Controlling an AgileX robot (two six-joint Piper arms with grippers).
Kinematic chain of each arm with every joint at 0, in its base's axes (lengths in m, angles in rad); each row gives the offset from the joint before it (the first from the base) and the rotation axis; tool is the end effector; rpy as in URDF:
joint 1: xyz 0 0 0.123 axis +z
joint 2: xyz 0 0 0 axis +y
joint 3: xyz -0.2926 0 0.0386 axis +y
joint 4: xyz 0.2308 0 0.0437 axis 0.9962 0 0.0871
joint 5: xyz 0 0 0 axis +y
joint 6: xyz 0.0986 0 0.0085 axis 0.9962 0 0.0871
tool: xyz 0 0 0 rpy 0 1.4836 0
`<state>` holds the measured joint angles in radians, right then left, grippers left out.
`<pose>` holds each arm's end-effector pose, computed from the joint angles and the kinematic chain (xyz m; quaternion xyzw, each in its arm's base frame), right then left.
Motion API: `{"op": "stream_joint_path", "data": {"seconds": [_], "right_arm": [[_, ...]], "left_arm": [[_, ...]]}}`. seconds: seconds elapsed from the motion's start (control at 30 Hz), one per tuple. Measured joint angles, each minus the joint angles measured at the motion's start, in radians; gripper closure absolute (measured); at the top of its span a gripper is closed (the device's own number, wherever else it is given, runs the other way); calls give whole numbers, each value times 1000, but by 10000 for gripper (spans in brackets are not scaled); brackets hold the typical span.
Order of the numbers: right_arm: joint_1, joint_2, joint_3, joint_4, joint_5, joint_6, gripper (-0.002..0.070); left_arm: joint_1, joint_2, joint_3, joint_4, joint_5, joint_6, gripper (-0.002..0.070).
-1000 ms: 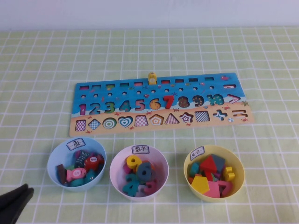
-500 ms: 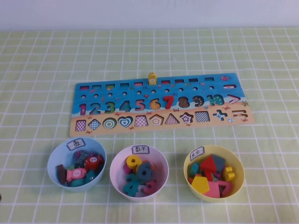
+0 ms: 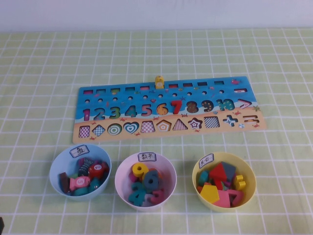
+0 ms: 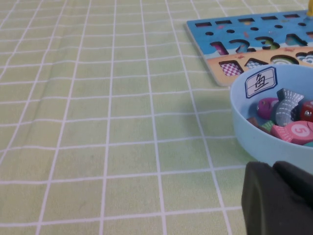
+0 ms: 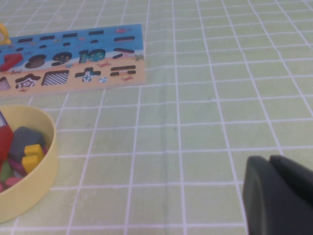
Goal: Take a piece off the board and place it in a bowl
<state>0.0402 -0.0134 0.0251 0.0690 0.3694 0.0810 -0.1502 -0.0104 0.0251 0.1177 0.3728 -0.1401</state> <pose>0.0328 0.0038 0.1700 0.0348 0.8020 0.0652 0.5927 0.0332 -0.0007 0.1697 0.0354 0.8034 -0.0365 0.5933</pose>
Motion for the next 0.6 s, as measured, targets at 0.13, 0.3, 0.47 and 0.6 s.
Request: {"op": "stream_joint_path", "data": {"seconds": [0.13,0.3,0.47,0.6], "right_arm": [[0,0,0,0,0,0,694],[0,0,0,0,0,0,694],[0,0,0,0,0,0,694],[0,0,0,0,0,0,694]], "left_arm": [[0,0,0,-6,0,0,678],[0,0,0,-14,0,1,678],[0,0,0,-14,0,1,678],[0,0,0,-14,0,1,678]]}}
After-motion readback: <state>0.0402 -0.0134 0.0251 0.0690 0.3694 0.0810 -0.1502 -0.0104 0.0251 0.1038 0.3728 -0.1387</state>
